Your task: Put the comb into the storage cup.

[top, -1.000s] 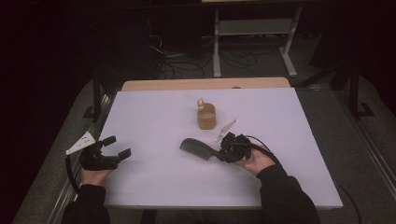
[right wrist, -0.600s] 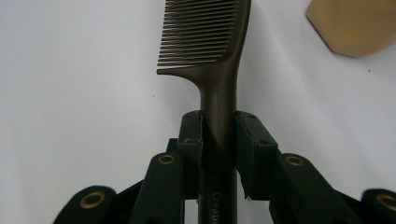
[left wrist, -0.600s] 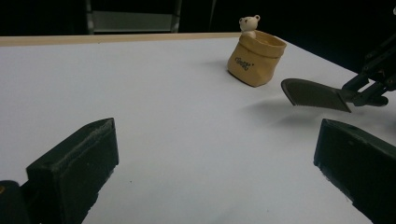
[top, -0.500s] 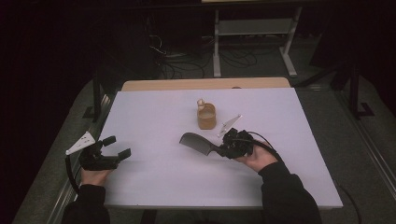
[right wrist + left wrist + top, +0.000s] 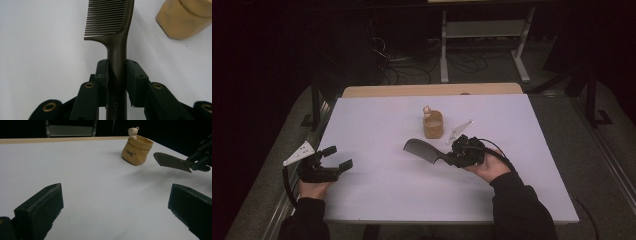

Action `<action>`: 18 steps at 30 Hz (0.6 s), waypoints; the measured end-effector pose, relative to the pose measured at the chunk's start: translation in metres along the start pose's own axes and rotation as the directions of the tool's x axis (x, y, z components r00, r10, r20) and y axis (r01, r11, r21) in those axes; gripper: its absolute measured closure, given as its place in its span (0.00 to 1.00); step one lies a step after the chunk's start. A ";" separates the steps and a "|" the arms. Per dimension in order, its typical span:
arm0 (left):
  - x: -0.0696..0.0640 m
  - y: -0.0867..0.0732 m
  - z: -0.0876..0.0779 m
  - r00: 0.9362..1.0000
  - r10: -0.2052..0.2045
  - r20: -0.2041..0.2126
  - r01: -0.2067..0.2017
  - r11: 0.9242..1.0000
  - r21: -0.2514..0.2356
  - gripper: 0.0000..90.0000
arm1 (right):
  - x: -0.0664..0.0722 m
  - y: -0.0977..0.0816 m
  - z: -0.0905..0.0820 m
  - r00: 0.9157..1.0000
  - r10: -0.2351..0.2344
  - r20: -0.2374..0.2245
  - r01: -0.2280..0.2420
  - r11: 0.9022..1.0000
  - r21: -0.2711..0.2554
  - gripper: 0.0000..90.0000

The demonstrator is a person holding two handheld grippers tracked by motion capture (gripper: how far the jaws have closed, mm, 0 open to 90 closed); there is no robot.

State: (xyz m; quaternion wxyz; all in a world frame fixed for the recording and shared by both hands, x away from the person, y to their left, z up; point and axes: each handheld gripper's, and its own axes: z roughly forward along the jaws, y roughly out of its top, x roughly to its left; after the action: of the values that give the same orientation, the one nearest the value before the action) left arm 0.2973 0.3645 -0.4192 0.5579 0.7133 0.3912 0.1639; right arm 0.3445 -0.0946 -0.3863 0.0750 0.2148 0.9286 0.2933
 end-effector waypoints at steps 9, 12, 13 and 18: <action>-0.003 0.001 0.000 1.000 0.005 0.013 -0.005 1.000 -0.002 0.00 | -0.001 0.007 -0.011 1.000 -0.006 0.007 0.006 0.999 -0.034 0.79; -0.004 0.002 0.000 1.000 0.011 0.015 -0.011 1.000 0.001 0.00 | -0.001 0.010 -0.015 1.000 -0.006 0.007 0.007 0.999 -0.045 0.79; -0.004 0.002 0.000 1.000 0.010 0.014 -0.010 1.000 -0.001 0.00 | -0.001 0.011 -0.016 1.000 -0.005 0.004 0.005 0.999 -0.051 0.79; -0.004 0.001 -0.001 1.000 0.007 0.014 -0.007 1.000 -0.002 0.00 | -0.001 0.019 -0.020 1.000 -0.012 0.001 0.012 0.997 -0.074 0.79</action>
State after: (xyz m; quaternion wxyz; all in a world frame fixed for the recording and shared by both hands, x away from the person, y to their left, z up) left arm 0.2947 0.3619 -0.4168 0.5608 0.7153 0.3846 0.1612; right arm 0.3473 -0.0911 -0.3589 0.0851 0.2066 0.9183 0.3268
